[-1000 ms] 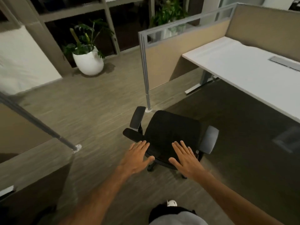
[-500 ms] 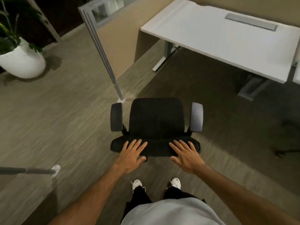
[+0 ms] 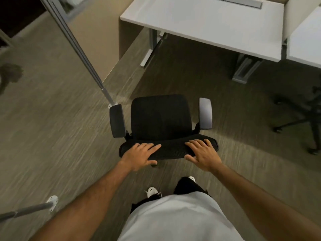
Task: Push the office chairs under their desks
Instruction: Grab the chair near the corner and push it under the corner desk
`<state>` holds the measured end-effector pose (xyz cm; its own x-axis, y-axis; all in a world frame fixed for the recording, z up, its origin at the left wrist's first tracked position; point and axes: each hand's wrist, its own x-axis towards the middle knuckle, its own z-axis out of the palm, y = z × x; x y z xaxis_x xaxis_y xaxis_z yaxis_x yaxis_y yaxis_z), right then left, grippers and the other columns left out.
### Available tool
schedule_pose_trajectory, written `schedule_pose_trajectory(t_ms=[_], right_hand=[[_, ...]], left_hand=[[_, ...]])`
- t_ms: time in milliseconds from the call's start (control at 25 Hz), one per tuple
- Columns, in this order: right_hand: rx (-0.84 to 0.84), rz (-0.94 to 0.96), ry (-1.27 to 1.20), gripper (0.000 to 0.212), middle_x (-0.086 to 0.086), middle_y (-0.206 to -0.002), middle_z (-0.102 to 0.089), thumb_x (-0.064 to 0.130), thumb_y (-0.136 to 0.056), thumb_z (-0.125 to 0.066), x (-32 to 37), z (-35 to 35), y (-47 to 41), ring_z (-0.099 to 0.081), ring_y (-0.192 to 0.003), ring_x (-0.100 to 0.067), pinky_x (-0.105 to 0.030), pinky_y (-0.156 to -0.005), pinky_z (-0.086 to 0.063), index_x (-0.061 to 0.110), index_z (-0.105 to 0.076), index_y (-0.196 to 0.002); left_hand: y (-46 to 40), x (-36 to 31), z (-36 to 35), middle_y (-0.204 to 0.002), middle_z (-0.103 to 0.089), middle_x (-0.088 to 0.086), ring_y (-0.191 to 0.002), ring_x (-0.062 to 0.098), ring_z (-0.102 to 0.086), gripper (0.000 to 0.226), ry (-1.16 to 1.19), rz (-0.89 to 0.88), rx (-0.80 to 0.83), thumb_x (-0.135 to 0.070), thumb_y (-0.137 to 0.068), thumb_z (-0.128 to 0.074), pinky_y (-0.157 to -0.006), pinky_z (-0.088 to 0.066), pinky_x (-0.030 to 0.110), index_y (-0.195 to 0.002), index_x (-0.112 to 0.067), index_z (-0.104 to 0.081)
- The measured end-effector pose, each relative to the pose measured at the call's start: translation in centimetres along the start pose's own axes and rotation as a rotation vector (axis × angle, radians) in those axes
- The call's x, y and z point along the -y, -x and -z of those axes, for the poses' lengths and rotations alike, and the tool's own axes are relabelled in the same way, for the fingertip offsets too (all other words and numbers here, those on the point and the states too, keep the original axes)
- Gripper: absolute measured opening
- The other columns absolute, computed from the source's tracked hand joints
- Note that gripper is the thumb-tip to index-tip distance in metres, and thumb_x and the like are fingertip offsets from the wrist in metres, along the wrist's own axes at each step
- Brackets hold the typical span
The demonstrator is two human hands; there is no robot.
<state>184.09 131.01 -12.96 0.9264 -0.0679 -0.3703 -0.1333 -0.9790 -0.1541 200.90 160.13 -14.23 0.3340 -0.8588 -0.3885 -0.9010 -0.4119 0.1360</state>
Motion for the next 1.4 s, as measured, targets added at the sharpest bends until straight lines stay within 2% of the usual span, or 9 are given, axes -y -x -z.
schedule_pose_trajectory(t_ms=[200, 360, 440, 640, 840, 1040, 1200, 1320, 1400], right_hand=[[0.015, -0.072, -0.054, 0.076, 0.005, -0.161, -0.037, 0.076, -0.097, -0.022, 1.9, 0.3, -1.7, -0.026, -0.151, -0.020, -0.049, -0.124, -0.011, 0.031, -0.028, -0.159], [0.025, -0.113, -0.081, 0.081, 0.005, -0.156, -0.044, 0.082, -0.093, -0.025, 1.6, 2.9, -5.1, -0.035, -0.146, -0.019, -0.047, -0.120, -0.019, 0.032, -0.035, -0.156], [0.057, -0.113, -0.084, 0.084, 0.005, -0.154, -0.045, 0.084, -0.091, -0.024, 1.0, 3.9, -7.5, -0.038, -0.144, -0.019, -0.047, -0.119, -0.022, 0.030, -0.036, -0.155], [-0.004, -0.157, -0.109, 0.087, 0.007, -0.150, -0.051, 0.087, -0.088, -0.025, -0.6, 5.4, -12.8, -0.044, -0.139, -0.016, -0.044, -0.117, -0.026, 0.030, -0.042, -0.152], [0.031, -0.178, -0.149, 0.089, 0.007, -0.153, -0.049, 0.088, -0.086, -0.024, -2.2, 8.5, -19.0, -0.041, -0.142, -0.017, -0.044, -0.117, -0.024, 0.031, -0.041, -0.153], [0.111, -0.181, -0.236, 0.089, 0.003, -0.157, -0.046, 0.086, -0.089, -0.028, -6.3, 13.1, -26.9, -0.039, -0.145, -0.019, -0.041, -0.117, -0.025, 0.028, -0.040, -0.154], [0.131, -0.207, -0.252, 0.088, 0.001, -0.159, -0.043, 0.085, -0.089, -0.028, -8.5, 15.2, -31.4, -0.036, -0.148, -0.020, -0.041, -0.119, -0.023, 0.027, -0.040, -0.155], [0.157, -0.245, -0.278, 0.096, 0.002, -0.161, -0.041, 0.090, -0.085, -0.021, -9.4, 16.6, -35.9, -0.034, -0.149, -0.019, -0.041, -0.120, -0.022, 0.028, -0.039, -0.155], [0.140, -0.256, -0.274, 0.091, 0.002, -0.161, -0.040, 0.087, -0.087, -0.023, -9.2, 17.5, -37.0, -0.033, -0.149, -0.018, -0.041, -0.120, -0.020, 0.029, -0.038, -0.156]], left_hand=[[-0.9, 3.6, 0.9, -0.158, -0.041, 0.007, -0.140, 0.028, -0.045, 0.081, -0.023, -0.059, -0.004, -0.077, -0.096, -0.020, -0.109, -0.040, 0.045, -0.161, -0.032, -0.002], [-3.4, 6.6, 2.7, -0.155, -0.045, 0.006, -0.138, 0.026, -0.048, 0.086, -0.018, -0.103, -0.029, -0.081, -0.090, -0.009, -0.107, -0.042, 0.044, -0.160, -0.032, -0.006], [-5.2, 8.7, 3.5, -0.155, -0.045, 0.005, -0.138, 0.026, -0.047, 0.087, 0.000, -0.102, -0.010, -0.081, -0.090, -0.012, -0.108, -0.041, 0.044, -0.161, -0.031, -0.010], [-9.9, 13.2, 6.2, -0.157, -0.043, 0.002, -0.141, 0.022, -0.044, 0.089, 0.039, -0.114, 0.006, -0.083, -0.091, -0.025, -0.112, -0.039, 0.044, -0.161, -0.027, -0.018], [-14.7, 18.1, 9.6, -0.154, -0.048, 0.002, -0.140, 0.021, -0.047, 0.087, 0.042, -0.120, 0.012, -0.081, -0.093, -0.033, -0.111, -0.041, 0.045, -0.159, -0.024, -0.027], [-20.8, 23.0, 13.8, -0.161, -0.037, -0.002, -0.147, 0.017, -0.035, 0.090, 0.030, -0.091, 0.051, -0.082, -0.088, -0.021, -0.118, -0.030, 0.042, -0.162, -0.030, -0.016], [-25.5, 26.8, 15.8, -0.159, -0.042, -0.002, -0.144, 0.018, -0.040, 0.086, 0.010, -0.132, 0.048, -0.081, -0.092, -0.032, -0.114, -0.035, 0.042, -0.161, -0.030, -0.017], [-29.2, 31.0, 17.1, -0.157, -0.044, -0.001, -0.142, 0.018, -0.043, 0.087, -0.015, -0.177, 0.066, -0.082, -0.092, -0.030, -0.113, -0.037, 0.043, -0.161, -0.031, -0.018], [-30.5, 32.6, 18.2, -0.159, -0.041, -0.002, -0.143, 0.017, -0.041, 0.088, -0.029, -0.196, 0.056, -0.084, -0.091, -0.027, -0.114, -0.036, 0.042, -0.161, -0.032, -0.015]])
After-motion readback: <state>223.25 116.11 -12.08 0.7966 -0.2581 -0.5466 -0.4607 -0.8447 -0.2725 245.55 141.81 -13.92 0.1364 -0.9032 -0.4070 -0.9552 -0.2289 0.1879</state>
